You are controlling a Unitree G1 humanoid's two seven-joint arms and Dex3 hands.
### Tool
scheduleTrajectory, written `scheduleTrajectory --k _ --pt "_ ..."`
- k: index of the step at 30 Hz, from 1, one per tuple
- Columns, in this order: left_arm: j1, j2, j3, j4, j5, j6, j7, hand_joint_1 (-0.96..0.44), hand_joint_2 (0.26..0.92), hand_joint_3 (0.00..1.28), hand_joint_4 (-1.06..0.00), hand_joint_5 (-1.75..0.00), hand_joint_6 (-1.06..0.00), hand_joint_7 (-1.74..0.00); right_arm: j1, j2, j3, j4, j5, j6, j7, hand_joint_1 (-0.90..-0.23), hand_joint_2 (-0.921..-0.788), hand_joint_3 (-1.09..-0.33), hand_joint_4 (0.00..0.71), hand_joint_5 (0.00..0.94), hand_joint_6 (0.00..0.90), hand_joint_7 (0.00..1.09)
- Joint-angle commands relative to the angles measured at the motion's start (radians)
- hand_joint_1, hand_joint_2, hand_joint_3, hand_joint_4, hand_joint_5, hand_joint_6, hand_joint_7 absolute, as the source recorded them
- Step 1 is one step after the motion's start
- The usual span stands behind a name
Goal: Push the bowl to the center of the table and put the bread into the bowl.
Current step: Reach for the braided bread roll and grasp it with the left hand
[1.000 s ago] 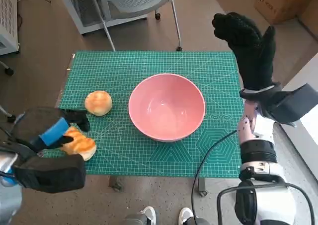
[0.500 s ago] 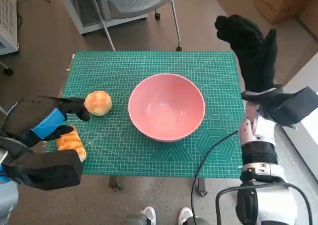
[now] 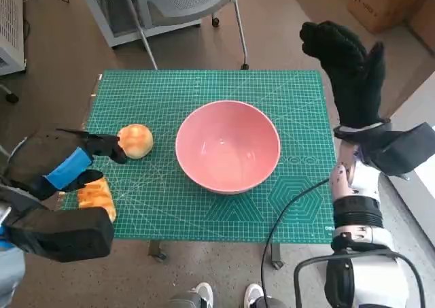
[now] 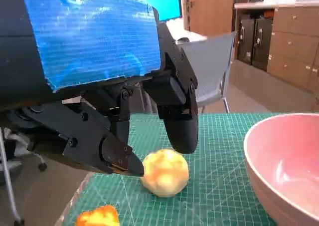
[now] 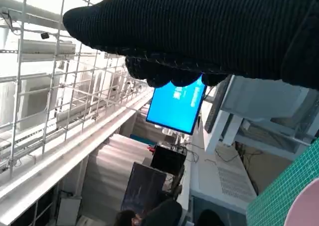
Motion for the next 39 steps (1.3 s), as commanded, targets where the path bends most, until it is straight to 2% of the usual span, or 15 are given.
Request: scheduleTrajectory --k 1,2,6,10,15,27,39 --pt "0.032 0.041 0.024 -0.056 0.007 0.054 -0.081 -0.06 0.713 0.02 -0.45 -0.27 -0.5 -0.35 0.031 -0.001 0.007 -0.005 -0.011 0.013 -0.014 -0.769 -0.921 -0.688 0.203 0.0 0.353 0.0" --pt "0.041 0.047 0.026 -0.063 0.016 0.055 -0.089 -0.1 0.679 0.01 -0.39 -0.17 -0.45 -0.23 0.032 0.0 0.007 -0.006 -0.011 0.013 -0.015 -0.771 -0.921 -0.688 0.203 0.0 0.353 0.0" --pt "0.086 0.065 0.044 -0.083 0.036 0.041 -0.104 -0.24 0.632 0.0 -0.27 -0.04 -0.39 -0.06 0.036 0.002 0.011 -0.015 -0.015 0.013 -0.023 -0.77 -0.921 -0.688 0.203 0.0 0.353 0.0" --pt "0.139 0.058 0.074 -0.119 0.048 0.067 -0.128 -0.37 0.626 0.0 -0.19 -0.01 -0.35 -0.01 0.039 0.0 0.012 -0.018 -0.014 0.015 -0.024 -0.766 -0.921 -0.688 0.201 0.0 0.351 0.0" --pt "0.191 0.036 0.096 -0.155 0.061 0.107 -0.146 -0.45 0.631 0.01 -0.15 0.0 -0.31 0.0 0.036 -0.003 0.012 -0.007 -0.016 0.014 -0.026 -0.751 -0.921 -0.689 0.2 0.001 0.35 0.0" --pt "0.264 0.019 0.098 -0.183 0.077 0.119 -0.143 -0.48 0.633 0.0 -0.13 0.0 -0.3 0.0 0.029 -0.003 0.016 0.0 -0.018 0.017 -0.026 -0.744 -0.921 -0.691 0.199 0.0 0.348 0.0" --pt "0.262 0.022 0.039 -0.141 0.124 0.137 -0.153 -0.43 0.636 0.0 -0.12 0.0 -0.29 0.0 0.032 0.0 0.016 -0.006 -0.005 0.027 -0.011 -0.735 -0.921 -0.691 0.203 0.002 0.349 0.0"
